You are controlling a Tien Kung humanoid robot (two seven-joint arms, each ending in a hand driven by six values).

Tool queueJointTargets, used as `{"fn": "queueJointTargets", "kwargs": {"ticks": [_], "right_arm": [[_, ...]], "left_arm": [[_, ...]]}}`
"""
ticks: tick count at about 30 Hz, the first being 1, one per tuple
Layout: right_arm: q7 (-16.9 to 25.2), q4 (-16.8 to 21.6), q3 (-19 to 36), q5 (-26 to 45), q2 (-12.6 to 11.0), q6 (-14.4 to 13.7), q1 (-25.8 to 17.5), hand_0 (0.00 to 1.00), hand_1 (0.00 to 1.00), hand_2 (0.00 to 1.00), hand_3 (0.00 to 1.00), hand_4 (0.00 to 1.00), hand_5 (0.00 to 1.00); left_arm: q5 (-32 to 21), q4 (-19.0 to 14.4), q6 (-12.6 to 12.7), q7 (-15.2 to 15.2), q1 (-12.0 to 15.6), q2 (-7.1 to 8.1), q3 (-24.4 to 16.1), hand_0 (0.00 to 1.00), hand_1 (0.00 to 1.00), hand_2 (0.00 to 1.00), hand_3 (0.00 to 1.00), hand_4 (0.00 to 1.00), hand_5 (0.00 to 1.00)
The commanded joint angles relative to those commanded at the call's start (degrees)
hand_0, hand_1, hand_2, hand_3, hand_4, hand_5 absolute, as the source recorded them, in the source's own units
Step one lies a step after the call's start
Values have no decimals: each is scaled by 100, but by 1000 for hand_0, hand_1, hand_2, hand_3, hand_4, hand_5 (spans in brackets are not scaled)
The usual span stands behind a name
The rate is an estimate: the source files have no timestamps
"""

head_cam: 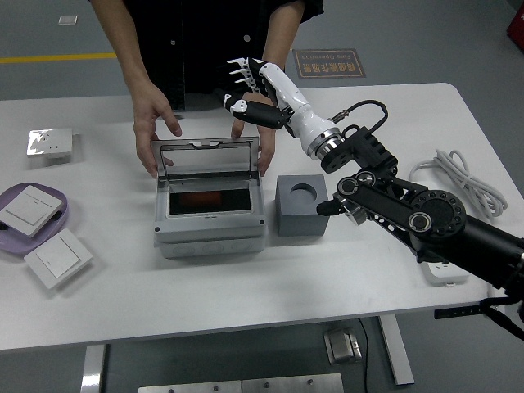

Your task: Pick up the cylinder from the cube,place it in the box,flap close box

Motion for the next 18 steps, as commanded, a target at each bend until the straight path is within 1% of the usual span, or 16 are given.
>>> {"fn": "queueJointTargets", "kwargs": {"ticks": [1, 5, 7, 8, 13, 14, 18], "right_arm": [[35, -92, -24, 58, 5, 30, 23, 631, 639, 651, 702, 664, 341], [178, -329, -123, 253, 37, 117, 57, 631, 639, 651, 702, 664, 341], [218, -366, -173, 299, 46, 131, 51, 631, 639, 651, 702, 664, 341], [231, -374, -199, 315, 50, 135, 45, 630, 635, 645, 695, 643, 320], [276, -378, -351, 398, 66, 147, -29, 630, 635, 645, 695, 643, 320], [281, -379, -385, 436, 76, 153, -60, 616, 628, 634, 682, 644, 323], [316, -355, -472, 568, 119, 172, -196, 616, 628, 634, 682, 644, 323]], "left_arm": [[-3, 1, 1, -1, -1, 7, 1, 614, 629, 614, 644, 717, 261], [-9, 3, 2, -1, -1, 22, 7, 614, 629, 614, 644, 717, 261], [7, -1, 1, 0, -2, 21, -4, 614, 629, 614, 644, 717, 261], [19, -2, 1, 1, -4, 21, -15, 614, 629, 612, 643, 718, 262], [165, -19, 6, 1, -7, 30, -163, 614, 629, 612, 643, 718, 262], [272, -32, 15, 3, -1, 32, -254, 614, 629, 614, 643, 719, 262], [766, -129, 51, 16, 58, 30, -693, 614, 629, 614, 643, 719, 262]]}}
